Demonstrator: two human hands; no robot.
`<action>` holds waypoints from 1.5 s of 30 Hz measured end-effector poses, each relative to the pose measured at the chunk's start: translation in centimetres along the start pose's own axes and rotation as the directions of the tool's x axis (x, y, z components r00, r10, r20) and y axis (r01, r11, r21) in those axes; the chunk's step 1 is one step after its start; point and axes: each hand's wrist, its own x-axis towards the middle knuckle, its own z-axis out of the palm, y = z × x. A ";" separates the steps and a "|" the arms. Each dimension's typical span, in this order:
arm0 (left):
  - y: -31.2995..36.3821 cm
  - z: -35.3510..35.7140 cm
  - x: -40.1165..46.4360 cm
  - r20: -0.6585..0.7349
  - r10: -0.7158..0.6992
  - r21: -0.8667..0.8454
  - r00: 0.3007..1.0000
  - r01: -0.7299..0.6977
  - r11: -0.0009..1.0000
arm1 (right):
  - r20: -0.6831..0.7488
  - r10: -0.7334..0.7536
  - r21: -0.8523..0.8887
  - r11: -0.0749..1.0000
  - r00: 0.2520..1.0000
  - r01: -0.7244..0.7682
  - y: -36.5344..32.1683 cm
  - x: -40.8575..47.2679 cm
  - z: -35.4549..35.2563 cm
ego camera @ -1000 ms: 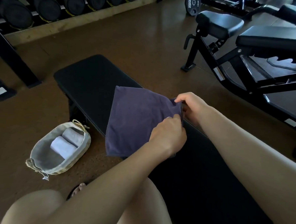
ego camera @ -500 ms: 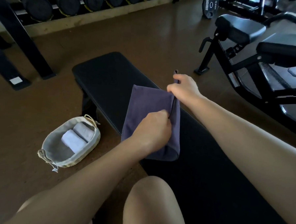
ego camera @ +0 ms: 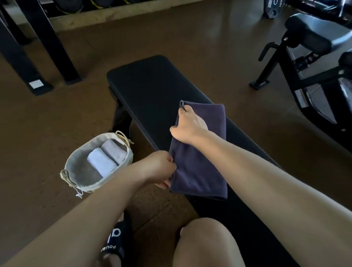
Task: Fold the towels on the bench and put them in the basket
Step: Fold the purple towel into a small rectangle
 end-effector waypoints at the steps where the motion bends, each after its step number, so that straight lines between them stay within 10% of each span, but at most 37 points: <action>1: -0.1 -0.1 0.2 -0.001 -0.004 -0.014 1.000 0.004 1.000 | -0.021 0.011 0.001 1.000 1.000 -0.011 0.0 0.0 0.1; 11: -0.5 -0.3 0.6 -0.045 0.119 0.031 0.992 -0.117 0.993 | -0.263 0.054 -0.001 0.998 0.963 -0.057 -0.5 -0.3 -0.1; 20: -1.3 -0.9 1.3 -0.100 0.041 0.168 0.994 -0.024 0.986 | -0.036 0.023 -0.074 0.997 0.999 -0.026 -0.4 1.1 0.8; 27: -1.7 -0.7 1.7 -0.119 0.003 0.259 0.993 0.029 0.965 | -0.198 -0.066 0.097 0.991 0.978 0.087 0.5 0.1 0.4; 34: -2.2 -1.1 1.5 -0.107 0.025 0.169 0.994 -0.006 0.986 | -0.455 0.264 0.336 0.935 0.850 -0.111 4.4 -4.0 -0.1; 45: -1.1 -0.3 1.7 -0.224 0.042 0.058 0.974 -0.030 0.998 | -0.072 0.483 0.579 0.733 0.872 -0.358 8.2 -6.6 -1.6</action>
